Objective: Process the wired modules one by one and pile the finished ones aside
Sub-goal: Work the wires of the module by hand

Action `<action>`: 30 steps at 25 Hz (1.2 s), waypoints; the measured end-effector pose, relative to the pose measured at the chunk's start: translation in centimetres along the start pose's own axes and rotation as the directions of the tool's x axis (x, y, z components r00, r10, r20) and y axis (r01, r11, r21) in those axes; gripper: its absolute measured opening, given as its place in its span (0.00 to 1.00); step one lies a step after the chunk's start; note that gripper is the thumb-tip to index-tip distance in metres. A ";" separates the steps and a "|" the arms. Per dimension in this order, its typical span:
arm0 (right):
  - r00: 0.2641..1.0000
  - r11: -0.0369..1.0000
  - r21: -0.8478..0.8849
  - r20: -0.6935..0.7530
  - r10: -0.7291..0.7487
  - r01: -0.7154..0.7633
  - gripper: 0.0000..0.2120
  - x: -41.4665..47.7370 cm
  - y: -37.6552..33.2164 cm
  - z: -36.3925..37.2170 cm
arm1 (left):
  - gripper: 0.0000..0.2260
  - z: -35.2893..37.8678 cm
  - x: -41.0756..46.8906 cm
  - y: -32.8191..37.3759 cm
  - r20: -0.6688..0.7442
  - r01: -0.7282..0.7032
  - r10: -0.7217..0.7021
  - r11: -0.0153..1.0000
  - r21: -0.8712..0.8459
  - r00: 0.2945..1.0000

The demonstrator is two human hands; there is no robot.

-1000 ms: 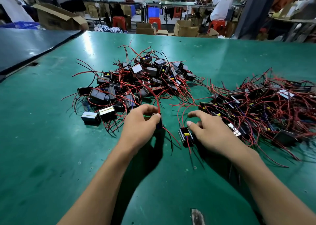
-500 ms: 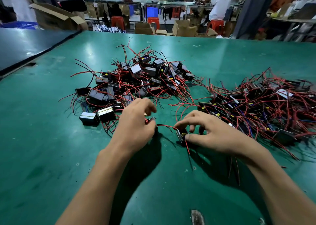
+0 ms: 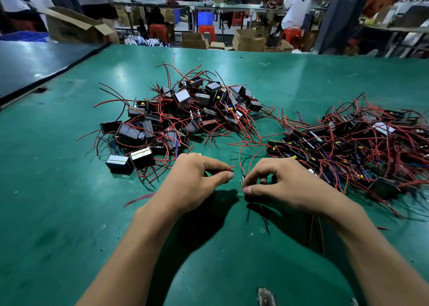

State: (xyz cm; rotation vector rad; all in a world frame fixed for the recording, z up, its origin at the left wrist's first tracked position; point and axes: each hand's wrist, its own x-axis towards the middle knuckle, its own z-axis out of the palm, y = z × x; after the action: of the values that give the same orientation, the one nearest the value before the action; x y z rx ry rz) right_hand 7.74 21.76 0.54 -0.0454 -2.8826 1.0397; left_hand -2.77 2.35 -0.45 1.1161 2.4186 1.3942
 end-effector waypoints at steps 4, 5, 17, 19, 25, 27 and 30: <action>0.996 0.999 0.054 -0.089 0.009 -0.004 0.04 0.2 0.1 0.3 | 0.05 0.5 0.0 0.3 -0.019 0.052 -0.053 0.998 -0.034 0.998; 0.994 0.998 0.063 -0.112 0.010 -0.003 0.04 0.2 0.1 0.5 | 0.06 0.5 0.0 0.3 -0.023 0.081 -0.082 0.996 -0.049 0.996; 0.952 0.953 0.300 -0.276 0.131 -0.045 0.03 0.8 0.1 2.4 | 0.08 -0.3 -0.1 0.4 0.131 0.165 -0.144 0.971 -0.172 0.981; 0.969 0.918 0.395 -0.216 0.121 -0.027 0.05 0.9 0.1 2.2 | 0.06 -0.3 -0.2 0.6 0.182 0.168 -0.135 0.969 -0.181 0.974; 1.000 0.846 0.534 0.016 0.013 -0.020 0.08 0.6 0.8 1.5 | 0.05 -0.5 -0.2 0.6 0.249 0.216 -0.159 0.951 -0.219 0.955; 0.999 0.838 0.545 0.035 -0.003 -0.017 0.09 0.6 1.2 1.4 | 0.04 -0.6 -0.1 0.5 0.272 0.232 -0.166 0.945 -0.231 0.948; 0.997 0.814 0.581 0.065 -0.035 -0.009 0.09 0.7 1.3 1.3 | 0.05 -0.8 -0.1 0.4 0.298 0.253 -0.172 0.932 -0.258 0.939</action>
State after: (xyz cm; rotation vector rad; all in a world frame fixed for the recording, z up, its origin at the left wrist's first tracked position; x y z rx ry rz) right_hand 6.91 21.97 -1.24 0.0511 -2.4751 1.9037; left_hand -2.85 1.88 0.27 0.8738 1.9942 1.3700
